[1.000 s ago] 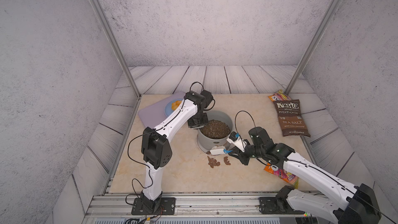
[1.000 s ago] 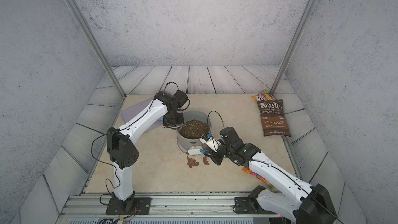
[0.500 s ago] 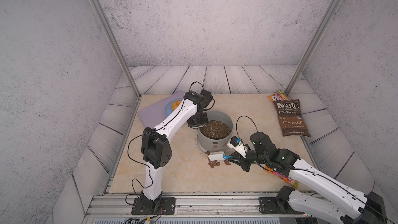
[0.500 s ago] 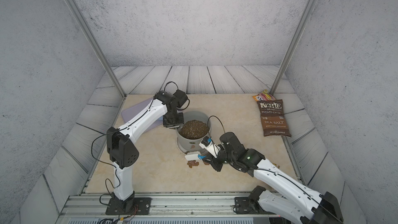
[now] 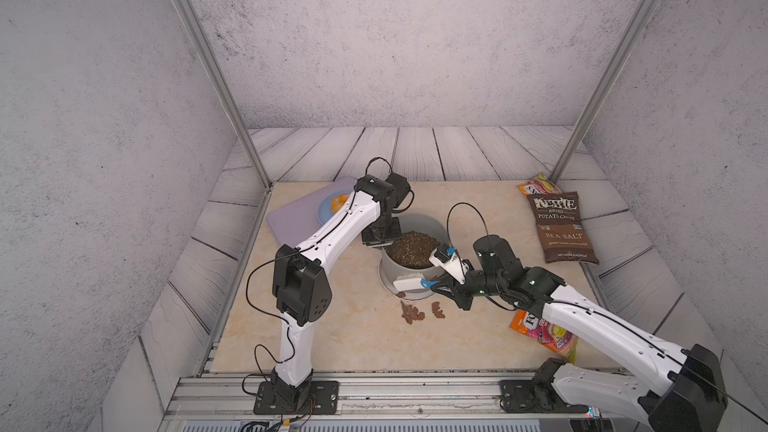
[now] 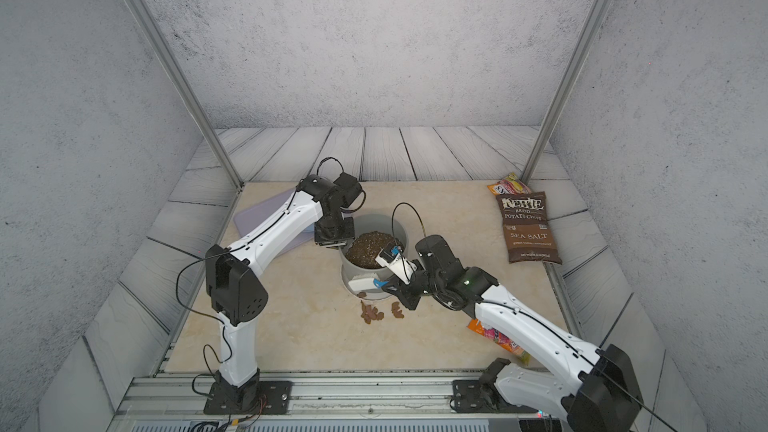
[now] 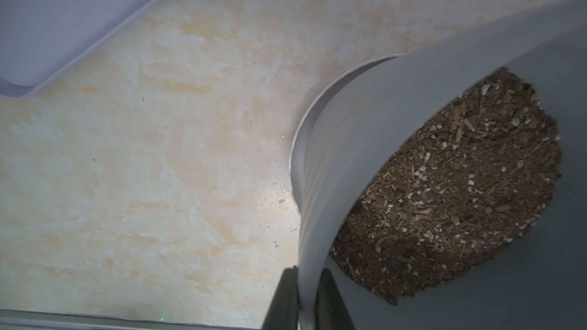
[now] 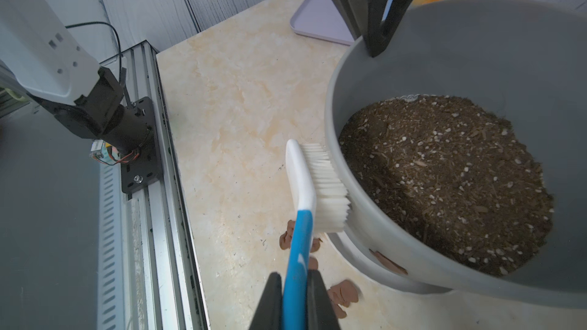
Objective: Scrub the dried mud off the ceramic pot
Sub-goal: Rotate the pot on the tray, then brush off the soil from the pot.
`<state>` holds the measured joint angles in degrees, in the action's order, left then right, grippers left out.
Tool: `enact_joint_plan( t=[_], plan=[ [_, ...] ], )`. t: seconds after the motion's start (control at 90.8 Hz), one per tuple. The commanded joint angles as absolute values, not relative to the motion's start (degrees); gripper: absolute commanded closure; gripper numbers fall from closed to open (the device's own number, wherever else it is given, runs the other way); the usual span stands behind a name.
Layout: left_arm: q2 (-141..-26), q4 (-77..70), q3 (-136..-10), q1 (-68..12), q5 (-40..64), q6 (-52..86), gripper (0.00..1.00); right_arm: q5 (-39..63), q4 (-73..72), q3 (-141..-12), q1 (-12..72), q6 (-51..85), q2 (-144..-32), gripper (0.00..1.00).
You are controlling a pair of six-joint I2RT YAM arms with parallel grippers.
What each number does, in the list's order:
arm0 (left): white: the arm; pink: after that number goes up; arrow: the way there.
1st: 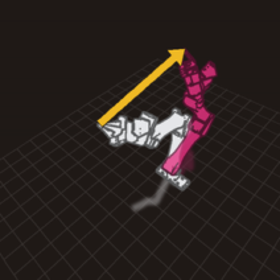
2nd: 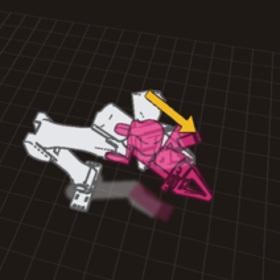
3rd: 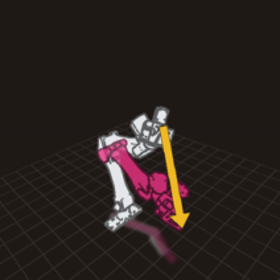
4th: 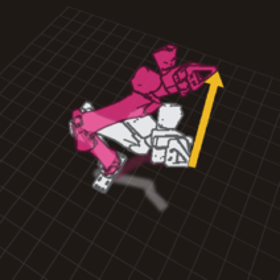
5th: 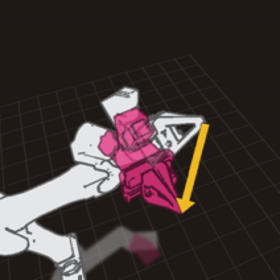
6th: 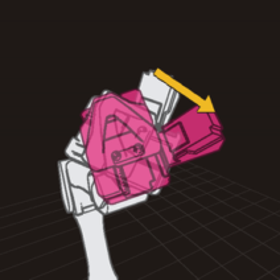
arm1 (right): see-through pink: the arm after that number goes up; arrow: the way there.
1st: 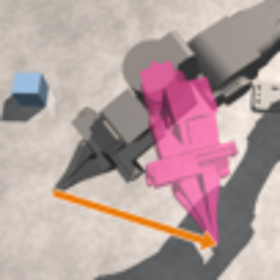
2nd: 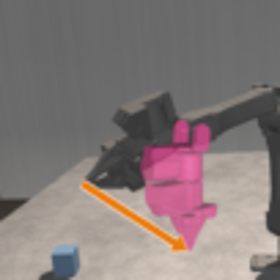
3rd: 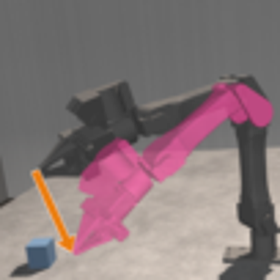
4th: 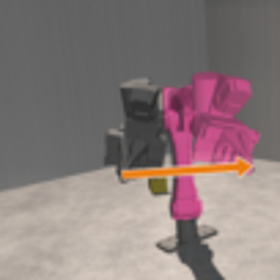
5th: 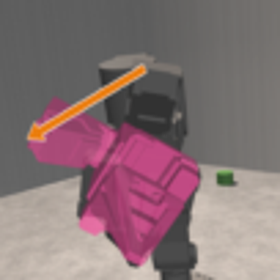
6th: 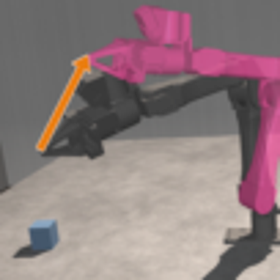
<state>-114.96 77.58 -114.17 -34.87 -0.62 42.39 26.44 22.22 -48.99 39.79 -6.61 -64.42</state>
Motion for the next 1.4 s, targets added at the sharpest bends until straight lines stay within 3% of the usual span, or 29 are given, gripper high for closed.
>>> enact_joint_plan(
  t=[0.0, 0.539, 0.914, 1.387],
  plan=[
    [-117.36, 77.21, -111.05, -34.28, -1.44, 37.56, 1.00, 21.70, 20.17, -46.42, 36.44, -6.95, -64.35, 1.00],
    [-117.89, 75.28, -109.81, -34.28, 0.25, 33.49, 1.00, 22.05, 23.72, -40.66, 34.76, -2.56, -60.82, 1.00],
    [-119.60, 74.95, -112.22, -33.98, 0.00, 29.65, 1.00, 25.75, 23.85, -41.02, 48.01, -0.63, -54.95, 1.00],
    [-123.33, 75.37, -119.67, -32.87, -0.14, 11.31, 1.00, 27.77, 27.64, -51.37, 42.81, -12.12, -61.67, 1.00]
  ],
)
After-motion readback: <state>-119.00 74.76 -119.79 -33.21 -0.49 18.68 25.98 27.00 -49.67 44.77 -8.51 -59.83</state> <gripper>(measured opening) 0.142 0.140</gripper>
